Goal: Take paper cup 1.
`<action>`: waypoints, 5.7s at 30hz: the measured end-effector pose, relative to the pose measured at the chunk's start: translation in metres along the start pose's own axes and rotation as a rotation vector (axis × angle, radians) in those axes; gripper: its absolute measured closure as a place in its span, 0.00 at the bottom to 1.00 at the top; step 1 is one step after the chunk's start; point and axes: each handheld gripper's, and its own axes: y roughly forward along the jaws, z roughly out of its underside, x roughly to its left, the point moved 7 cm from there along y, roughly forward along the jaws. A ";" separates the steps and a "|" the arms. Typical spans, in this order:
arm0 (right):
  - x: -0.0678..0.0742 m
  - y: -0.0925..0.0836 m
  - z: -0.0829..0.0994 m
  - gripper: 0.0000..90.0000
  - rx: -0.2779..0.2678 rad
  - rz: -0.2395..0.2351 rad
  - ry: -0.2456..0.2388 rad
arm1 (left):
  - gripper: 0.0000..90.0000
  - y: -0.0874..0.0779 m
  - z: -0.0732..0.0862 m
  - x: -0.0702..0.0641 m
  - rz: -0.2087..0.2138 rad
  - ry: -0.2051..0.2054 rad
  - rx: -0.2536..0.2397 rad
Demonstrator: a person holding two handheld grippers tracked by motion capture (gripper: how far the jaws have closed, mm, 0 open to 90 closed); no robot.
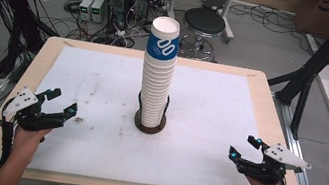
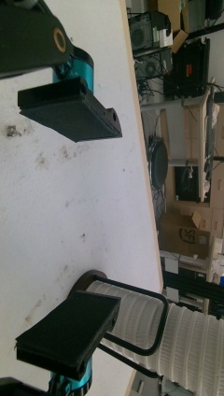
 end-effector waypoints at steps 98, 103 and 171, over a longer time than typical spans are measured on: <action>0.117 0.080 -0.299 0.23 -0.011 -0.457 -0.169 | 0.18 0.005 0.008 -0.013 0.089 -0.037 0.036; 0.122 0.090 -0.310 0.23 -0.004 -0.460 -0.168 | 0.18 0.006 0.009 -0.012 0.091 -0.037 0.038; 0.110 0.016 -0.382 0.37 -0.242 -0.386 -0.152 | 0.18 0.010 0.009 -0.020 0.137 -0.045 0.040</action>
